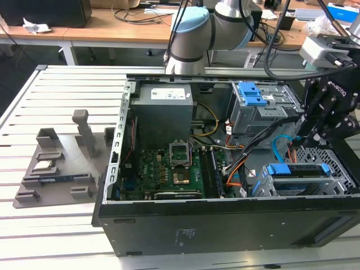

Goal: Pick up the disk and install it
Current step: 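Insert the first disk wire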

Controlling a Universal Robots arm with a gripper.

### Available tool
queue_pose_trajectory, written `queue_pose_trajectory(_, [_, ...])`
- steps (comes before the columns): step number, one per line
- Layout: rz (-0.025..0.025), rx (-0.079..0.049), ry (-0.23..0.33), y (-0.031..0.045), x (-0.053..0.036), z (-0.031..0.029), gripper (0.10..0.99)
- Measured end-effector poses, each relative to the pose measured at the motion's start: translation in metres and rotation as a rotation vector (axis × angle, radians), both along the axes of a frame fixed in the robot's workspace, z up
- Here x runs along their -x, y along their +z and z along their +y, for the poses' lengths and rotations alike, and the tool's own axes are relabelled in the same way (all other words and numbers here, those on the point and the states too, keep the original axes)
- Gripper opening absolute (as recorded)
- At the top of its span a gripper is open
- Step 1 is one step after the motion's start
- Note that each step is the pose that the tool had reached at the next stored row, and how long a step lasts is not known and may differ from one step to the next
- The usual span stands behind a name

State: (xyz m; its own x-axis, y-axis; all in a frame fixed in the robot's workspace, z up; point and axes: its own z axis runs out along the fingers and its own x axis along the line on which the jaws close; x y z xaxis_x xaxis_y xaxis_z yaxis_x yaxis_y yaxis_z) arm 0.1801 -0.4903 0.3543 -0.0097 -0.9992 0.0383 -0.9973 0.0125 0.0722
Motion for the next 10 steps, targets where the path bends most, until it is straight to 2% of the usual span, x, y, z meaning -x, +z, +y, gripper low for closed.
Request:
queue_pose_trajectory(6, [0.0,0.0,0.0,-0.0002,0.0,0.0,0.349])
queue_pose_trajectory(7, [0.0,0.0,0.0,-0.0002,0.0,0.0,0.173])
queue_pose_trajectory(10, [0.0,0.0,0.0,-0.0002,0.0,0.0,0.173])
